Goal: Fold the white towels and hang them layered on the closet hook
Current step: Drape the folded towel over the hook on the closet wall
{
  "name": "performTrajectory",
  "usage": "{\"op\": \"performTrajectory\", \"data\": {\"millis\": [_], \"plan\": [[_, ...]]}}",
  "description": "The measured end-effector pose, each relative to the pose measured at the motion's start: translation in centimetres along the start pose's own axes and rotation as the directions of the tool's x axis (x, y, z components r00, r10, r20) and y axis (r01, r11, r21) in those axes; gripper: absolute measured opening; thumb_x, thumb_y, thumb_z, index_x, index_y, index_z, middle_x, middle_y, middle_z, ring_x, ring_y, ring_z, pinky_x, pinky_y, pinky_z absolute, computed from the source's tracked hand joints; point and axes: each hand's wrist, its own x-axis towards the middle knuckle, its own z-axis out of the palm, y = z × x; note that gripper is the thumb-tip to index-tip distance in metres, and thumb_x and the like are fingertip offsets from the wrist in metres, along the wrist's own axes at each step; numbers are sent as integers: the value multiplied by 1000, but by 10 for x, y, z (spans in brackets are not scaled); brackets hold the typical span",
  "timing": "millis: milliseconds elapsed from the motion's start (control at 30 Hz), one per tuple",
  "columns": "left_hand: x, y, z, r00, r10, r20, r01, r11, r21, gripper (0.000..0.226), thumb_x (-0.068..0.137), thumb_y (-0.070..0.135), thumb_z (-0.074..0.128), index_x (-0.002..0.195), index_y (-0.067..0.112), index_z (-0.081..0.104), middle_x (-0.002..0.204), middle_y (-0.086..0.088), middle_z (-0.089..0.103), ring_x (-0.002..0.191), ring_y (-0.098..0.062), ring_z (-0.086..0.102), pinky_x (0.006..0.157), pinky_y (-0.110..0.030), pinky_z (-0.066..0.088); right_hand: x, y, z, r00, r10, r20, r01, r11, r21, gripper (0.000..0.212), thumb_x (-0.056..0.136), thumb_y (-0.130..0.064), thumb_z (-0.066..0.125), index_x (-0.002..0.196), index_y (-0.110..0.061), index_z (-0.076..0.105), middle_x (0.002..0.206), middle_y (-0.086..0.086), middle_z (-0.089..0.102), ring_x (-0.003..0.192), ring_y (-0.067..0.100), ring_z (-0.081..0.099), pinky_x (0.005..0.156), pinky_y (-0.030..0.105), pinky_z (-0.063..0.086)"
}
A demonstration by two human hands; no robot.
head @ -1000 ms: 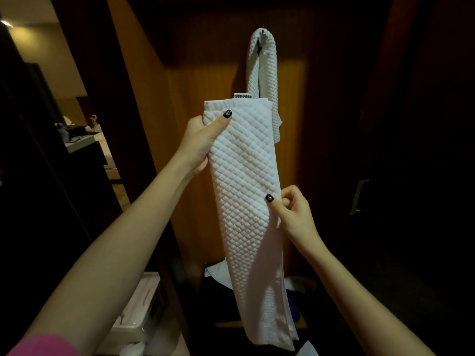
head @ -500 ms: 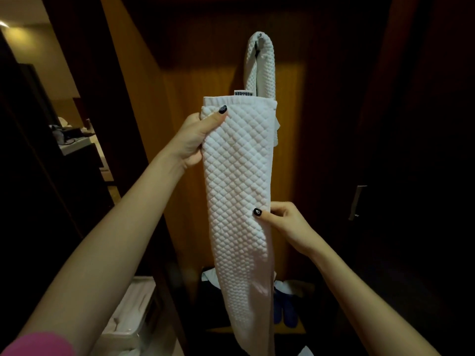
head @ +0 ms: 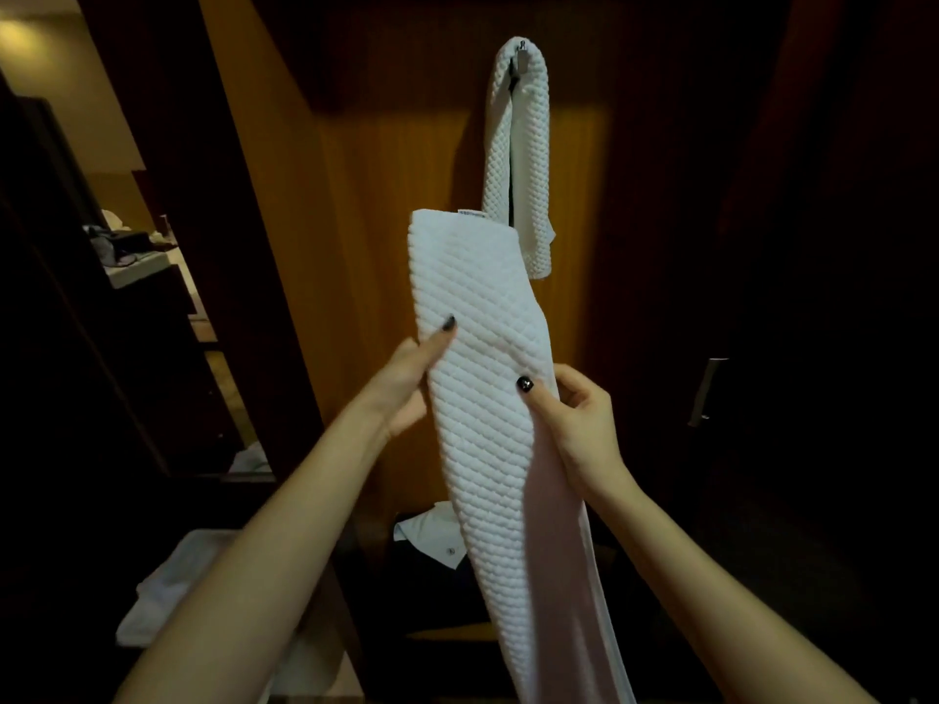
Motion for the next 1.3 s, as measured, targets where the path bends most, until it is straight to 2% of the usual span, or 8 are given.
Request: {"op": "performTrajectory", "data": {"millis": [267,400,600,767,900,1033,1167,1300], "plan": [[-21,-57,6,995,-97,35,98,994,-37,38,77,15,71,115,8,67,116,-16,70,107,-27,68,80,-34,58,10,-18,-7,998,-1,-57,0,1000,-25,9,91,-17,68,95,-11,72,94,8,74,88,23,72,70,31,59],[-17,-52,10,999,-18,34,21,997,-76,36,82,15,68,117,9,64,115,-13,71,105,-24,69,79,-32,58,16,-23,-8,999,0,-40,-3,997,-77,8,93,-20,65,99,-16,70,101,8,73,96,26,70,80,38,59],[-10,-29,17,996,76,54,-74,997,-38,25,89,12,60,113,8,65,111,-12,72,102,-24,69,80,-34,58,-4,-16,-13,992,-102,-75,64,916,-396,13,93,-34,63,106,-34,59,113,-11,52,98,-8,51,78,7,44],[-6,-5,18,983,178,52,-176,984,-36,20,95,10,56,114,6,63,110,-11,73,103,-23,69,79,-32,58,-21,1,-20,992,-98,-77,51,883,-467,10,92,-32,65,91,-25,58,95,-12,56,83,-3,55,71,14,41],[-1,16,20,970,244,6,-244,969,-38,22,96,9,56,117,5,60,110,-10,73,105,-23,69,80,-33,58,-34,14,-14,998,-44,42,57,934,-352,35,92,-30,67,122,-30,47,113,-28,60,106,-10,58,80,12,51],[1,26,20,970,244,-1,-244,969,-34,23,96,11,57,117,4,61,113,-12,71,108,-26,67,82,-35,57,-29,13,-12,997,9,82,20,937,-349,18,99,-30,57,105,-16,66,103,-2,71,97,18,68,83,48,56],[2,35,15,979,205,14,-205,978,-45,28,93,17,60,118,5,62,116,-14,70,110,-27,66,83,-37,57,-23,5,-15,984,20,176,25,969,-246,25,100,-35,50,112,-17,64,109,1,71,101,18,68,87,39,57],[3,41,14,985,167,39,-165,984,-61,31,92,20,60,119,6,62,117,-14,70,110,-27,66,82,-37,57,-25,2,-9,985,-172,24,173,962,-209,26,96,-29,58,121,-33,49,110,-15,65,91,5,67,76,25,55]]}}
